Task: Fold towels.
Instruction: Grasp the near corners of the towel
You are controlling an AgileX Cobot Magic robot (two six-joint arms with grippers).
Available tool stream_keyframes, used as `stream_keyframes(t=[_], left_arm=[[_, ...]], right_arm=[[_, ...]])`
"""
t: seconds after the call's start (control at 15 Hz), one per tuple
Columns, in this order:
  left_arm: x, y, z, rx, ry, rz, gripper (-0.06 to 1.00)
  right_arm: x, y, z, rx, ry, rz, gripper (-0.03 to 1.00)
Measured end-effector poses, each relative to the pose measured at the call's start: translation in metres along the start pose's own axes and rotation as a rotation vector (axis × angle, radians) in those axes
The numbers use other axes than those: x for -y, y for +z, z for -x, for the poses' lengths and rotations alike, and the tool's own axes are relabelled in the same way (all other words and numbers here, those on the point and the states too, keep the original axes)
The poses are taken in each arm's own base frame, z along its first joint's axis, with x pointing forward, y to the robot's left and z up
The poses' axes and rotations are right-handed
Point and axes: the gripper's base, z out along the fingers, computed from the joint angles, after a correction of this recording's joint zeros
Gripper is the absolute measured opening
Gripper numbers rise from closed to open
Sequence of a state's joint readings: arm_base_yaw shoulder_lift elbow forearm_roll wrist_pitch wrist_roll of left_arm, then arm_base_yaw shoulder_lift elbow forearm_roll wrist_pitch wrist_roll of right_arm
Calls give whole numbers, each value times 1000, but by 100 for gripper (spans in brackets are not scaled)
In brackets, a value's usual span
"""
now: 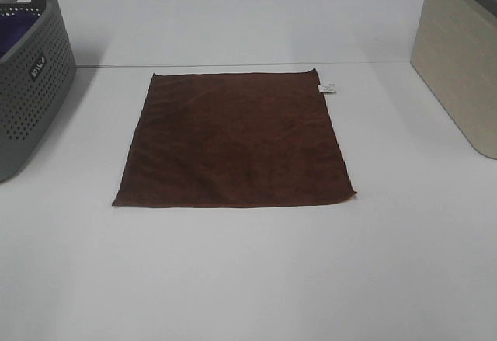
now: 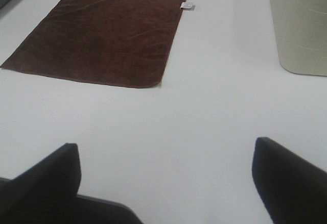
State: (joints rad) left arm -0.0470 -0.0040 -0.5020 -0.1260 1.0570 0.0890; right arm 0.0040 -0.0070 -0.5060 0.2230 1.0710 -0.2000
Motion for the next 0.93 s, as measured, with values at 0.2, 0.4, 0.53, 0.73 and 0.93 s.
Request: stream_keyframes(t=[0.2, 0.4, 0.53, 0.73, 0.93], left_arm=[[0, 0, 0, 0, 0, 0, 78], [0, 0, 0, 0, 0, 0, 78], [0, 0, 0, 0, 0, 0, 78], [0, 0, 0, 0, 0, 0, 78], [0, 0, 0, 0, 0, 0, 78]], right_arm=[[0, 0, 0, 0, 0, 0, 85], [0, 0, 0, 0, 0, 0, 85], [0, 0, 0, 0, 0, 0, 85], [0, 0, 0, 0, 0, 0, 85], [0, 0, 0, 0, 0, 0, 85]])
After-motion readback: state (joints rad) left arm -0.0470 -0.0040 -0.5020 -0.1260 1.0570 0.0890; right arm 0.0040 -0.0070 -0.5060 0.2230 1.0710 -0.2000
